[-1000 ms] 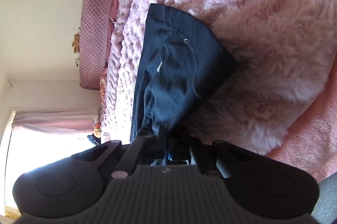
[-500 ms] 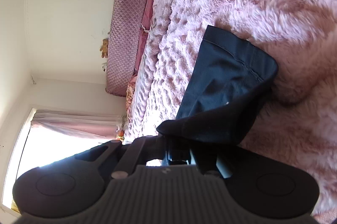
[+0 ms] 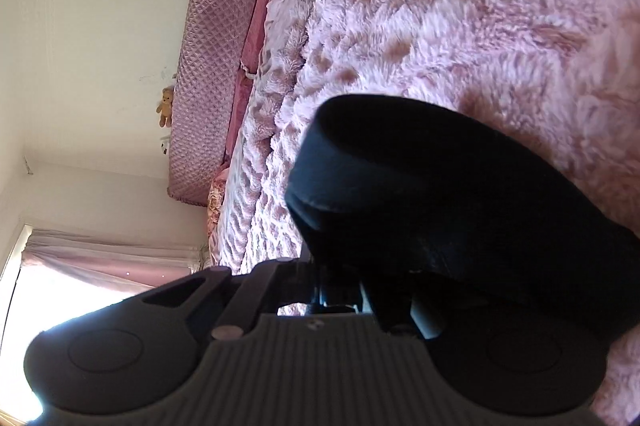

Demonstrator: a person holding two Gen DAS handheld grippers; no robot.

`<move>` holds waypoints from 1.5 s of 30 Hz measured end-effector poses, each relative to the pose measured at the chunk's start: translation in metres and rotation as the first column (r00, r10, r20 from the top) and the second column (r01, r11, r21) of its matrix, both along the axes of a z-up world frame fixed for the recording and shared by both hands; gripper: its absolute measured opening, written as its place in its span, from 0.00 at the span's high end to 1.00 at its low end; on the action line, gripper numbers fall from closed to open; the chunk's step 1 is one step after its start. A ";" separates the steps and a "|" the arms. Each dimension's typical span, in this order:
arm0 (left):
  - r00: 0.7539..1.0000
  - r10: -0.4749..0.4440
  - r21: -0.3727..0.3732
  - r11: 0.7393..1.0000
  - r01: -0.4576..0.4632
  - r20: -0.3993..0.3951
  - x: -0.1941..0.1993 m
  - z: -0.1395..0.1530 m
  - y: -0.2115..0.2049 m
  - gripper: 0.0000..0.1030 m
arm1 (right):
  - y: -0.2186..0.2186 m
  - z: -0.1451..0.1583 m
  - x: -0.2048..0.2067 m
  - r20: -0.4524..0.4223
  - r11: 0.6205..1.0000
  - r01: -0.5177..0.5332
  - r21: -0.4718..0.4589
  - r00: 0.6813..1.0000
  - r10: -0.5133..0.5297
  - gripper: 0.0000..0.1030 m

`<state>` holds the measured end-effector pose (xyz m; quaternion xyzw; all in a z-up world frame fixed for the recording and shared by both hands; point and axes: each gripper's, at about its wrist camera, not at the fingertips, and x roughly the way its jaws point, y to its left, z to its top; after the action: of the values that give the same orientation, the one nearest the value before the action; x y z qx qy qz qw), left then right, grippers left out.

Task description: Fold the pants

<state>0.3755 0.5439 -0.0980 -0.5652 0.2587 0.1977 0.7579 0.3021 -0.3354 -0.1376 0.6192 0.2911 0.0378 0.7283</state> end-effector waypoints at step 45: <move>0.900 -0.435 0.196 0.885 0.421 0.029 -0.178 0.027 -0.204 0.34 | 0.025 0.035 -0.192 -0.228 0.902 -0.219 -0.371 0.964 0.140 0.67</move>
<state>0.1970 0.3398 -0.0708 -0.4282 0.3302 0.0284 0.8407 0.1098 -0.3104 -0.1026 0.4315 0.4190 -0.0153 0.7988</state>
